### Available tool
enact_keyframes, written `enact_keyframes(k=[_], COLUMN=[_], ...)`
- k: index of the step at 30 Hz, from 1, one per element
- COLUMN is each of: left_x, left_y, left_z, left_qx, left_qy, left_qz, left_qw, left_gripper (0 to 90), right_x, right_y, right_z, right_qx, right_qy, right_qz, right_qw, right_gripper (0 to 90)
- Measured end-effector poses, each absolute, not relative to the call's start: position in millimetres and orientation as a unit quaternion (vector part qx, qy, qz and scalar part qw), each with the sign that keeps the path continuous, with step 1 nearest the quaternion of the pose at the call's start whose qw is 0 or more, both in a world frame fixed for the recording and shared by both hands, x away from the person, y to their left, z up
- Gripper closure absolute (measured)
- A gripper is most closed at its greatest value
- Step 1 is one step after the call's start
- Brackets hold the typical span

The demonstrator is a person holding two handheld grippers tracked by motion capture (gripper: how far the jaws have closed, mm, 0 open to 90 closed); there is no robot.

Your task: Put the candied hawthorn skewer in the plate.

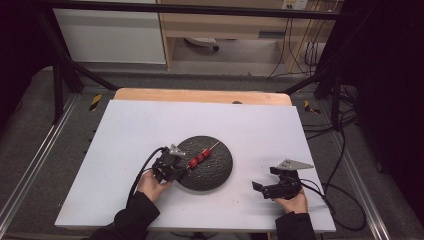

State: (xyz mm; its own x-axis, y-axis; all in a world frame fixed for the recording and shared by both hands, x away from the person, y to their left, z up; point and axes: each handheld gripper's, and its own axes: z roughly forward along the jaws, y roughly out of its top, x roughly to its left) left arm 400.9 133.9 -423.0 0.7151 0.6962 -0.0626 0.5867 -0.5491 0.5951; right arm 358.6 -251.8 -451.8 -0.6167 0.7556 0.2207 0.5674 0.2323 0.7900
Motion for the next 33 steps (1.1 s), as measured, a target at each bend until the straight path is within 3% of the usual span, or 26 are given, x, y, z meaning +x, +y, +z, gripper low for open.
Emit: enact_keyframes(k=[5,14,21,28,33], left_x=[398.8,393.3,385.3,375.0,367.1], left_y=[138.5,155.7,175.5,201.1,220.8], left_z=[-418.3,-407.8,-403.7,-401.0,-403.7], left_qx=[0.87,0.853,0.846,0.843,0.835], left_qy=[0.365,0.367,0.366,0.368,0.372], left_qz=[0.095,0.121,0.134,0.151,0.154], left_qw=[0.317,0.35,0.363,0.362,0.374], left_gripper=[75.5,43.5,24.2,15.6,14.4], right_x=[358.8,358.9,358.4,358.4,358.3], right_y=[-252.1,-252.7,-253.2,-253.1,-252.5], right_z=[-451.8,-451.1,-450.4,-450.7,-451.1], right_qx=[0.428,0.429,0.429,0.428,0.43], right_qy=[0.776,0.775,0.775,0.776,0.776], right_qz=[0.451,0.453,0.452,0.451,0.45], right_qw=[0.105,0.104,0.106,0.108,0.106], right_gripper=[0.5,0.5,0.4,0.4,0.4])
